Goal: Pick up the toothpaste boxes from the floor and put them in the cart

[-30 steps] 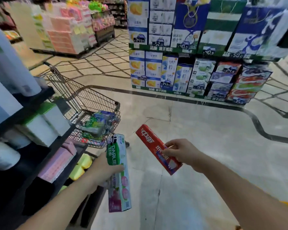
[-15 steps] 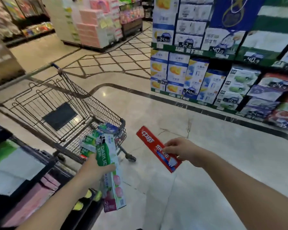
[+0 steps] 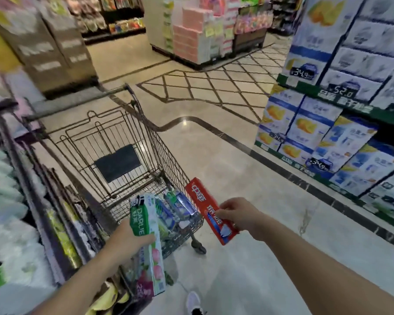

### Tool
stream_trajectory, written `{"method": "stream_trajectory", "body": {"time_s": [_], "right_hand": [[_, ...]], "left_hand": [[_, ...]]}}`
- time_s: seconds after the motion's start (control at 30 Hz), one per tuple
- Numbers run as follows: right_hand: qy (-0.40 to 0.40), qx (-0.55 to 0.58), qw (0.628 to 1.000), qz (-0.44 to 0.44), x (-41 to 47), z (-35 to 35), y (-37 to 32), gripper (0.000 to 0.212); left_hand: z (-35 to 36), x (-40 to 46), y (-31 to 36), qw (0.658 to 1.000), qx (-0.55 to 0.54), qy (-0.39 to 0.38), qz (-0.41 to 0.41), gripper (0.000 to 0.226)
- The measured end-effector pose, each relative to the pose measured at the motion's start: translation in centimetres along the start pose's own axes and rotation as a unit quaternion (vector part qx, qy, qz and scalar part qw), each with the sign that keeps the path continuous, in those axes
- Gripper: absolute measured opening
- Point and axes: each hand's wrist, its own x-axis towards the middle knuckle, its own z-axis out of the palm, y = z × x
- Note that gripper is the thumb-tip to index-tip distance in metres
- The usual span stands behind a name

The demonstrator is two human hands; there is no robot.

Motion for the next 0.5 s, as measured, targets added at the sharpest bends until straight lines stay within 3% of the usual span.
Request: {"method": "stream_trajectory", "body": {"time_s": [0.23, 0.5], "right_hand": [[-0.016, -0.002, 1.000, -0.005, 11.6, 3.8, -6.3, 0.024], [-0.036, -0.154, 0.987, 0.004, 25.2, 12.7, -6.9, 0.015]], "left_hand": [[-4.5, 7.5, 2.2, 0.999, -0.003, 0.034, -0.039, 0.059], [-5.0, 13.0, 0.9, 0.990, -0.034, 0.081, -0.107, 0.059]]}}
